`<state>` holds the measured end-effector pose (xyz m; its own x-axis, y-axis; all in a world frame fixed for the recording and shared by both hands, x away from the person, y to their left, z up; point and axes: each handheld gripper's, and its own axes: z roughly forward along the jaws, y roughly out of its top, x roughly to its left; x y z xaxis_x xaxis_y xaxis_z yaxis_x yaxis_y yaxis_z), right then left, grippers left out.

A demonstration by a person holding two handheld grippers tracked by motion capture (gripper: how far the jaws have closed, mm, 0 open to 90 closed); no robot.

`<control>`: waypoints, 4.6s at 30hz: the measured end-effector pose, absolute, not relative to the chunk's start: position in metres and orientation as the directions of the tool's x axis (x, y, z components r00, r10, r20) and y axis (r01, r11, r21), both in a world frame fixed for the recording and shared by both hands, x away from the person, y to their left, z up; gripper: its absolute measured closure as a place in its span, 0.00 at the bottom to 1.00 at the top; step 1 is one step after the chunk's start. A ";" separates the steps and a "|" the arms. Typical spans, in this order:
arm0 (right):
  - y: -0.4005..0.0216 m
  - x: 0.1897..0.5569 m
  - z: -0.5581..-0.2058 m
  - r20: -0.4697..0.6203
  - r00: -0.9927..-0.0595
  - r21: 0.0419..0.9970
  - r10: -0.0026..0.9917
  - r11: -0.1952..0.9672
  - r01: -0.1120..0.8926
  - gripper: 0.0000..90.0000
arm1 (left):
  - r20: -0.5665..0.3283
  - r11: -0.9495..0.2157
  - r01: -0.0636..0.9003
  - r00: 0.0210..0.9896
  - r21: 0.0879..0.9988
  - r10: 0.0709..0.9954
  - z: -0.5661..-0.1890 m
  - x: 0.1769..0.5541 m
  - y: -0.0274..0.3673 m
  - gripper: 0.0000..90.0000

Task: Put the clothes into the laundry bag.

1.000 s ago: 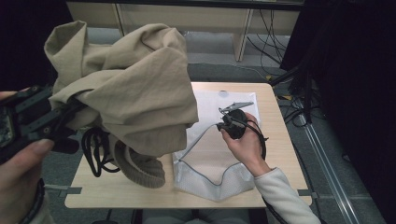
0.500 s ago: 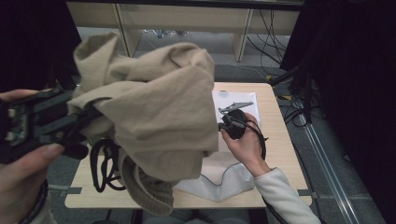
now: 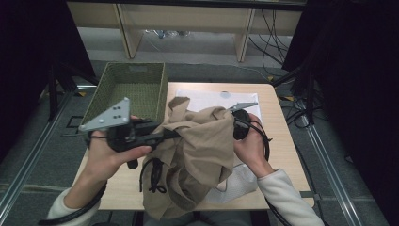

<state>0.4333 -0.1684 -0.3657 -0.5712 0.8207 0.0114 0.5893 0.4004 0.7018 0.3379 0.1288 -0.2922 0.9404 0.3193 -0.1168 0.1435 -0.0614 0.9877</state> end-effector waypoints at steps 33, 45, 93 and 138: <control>-0.164 0.418 -0.350 0.026 -0.611 0.748 0.791 0.390 0.537 1.00 | -0.042 -0.551 0.332 0.880 0.765 0.473 -0.439 0.400 0.008 0.88; -0.162 0.414 -0.347 0.044 -0.602 0.747 0.797 0.374 0.550 1.00 | -0.114 -0.348 0.452 0.728 0.821 0.676 -0.426 0.422 0.028 0.88; -0.165 0.423 -0.366 0.035 -0.613 0.708 0.789 0.414 0.572 1.00 | -0.146 -0.391 0.445 0.789 0.806 0.597 -0.475 0.435 0.049 0.61; -0.168 0.401 -0.335 0.097 -0.636 0.748 0.766 0.366 0.555 1.00 | -0.140 -0.159 0.423 0.593 0.892 0.793 -0.428 0.431 0.044 0.86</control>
<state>0.4006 -0.1684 -0.3354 -0.6357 0.7658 0.0970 0.5546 0.3656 0.7475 0.4307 0.0438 -0.4284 0.5931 0.7929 -0.1397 0.4232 -0.1594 0.8919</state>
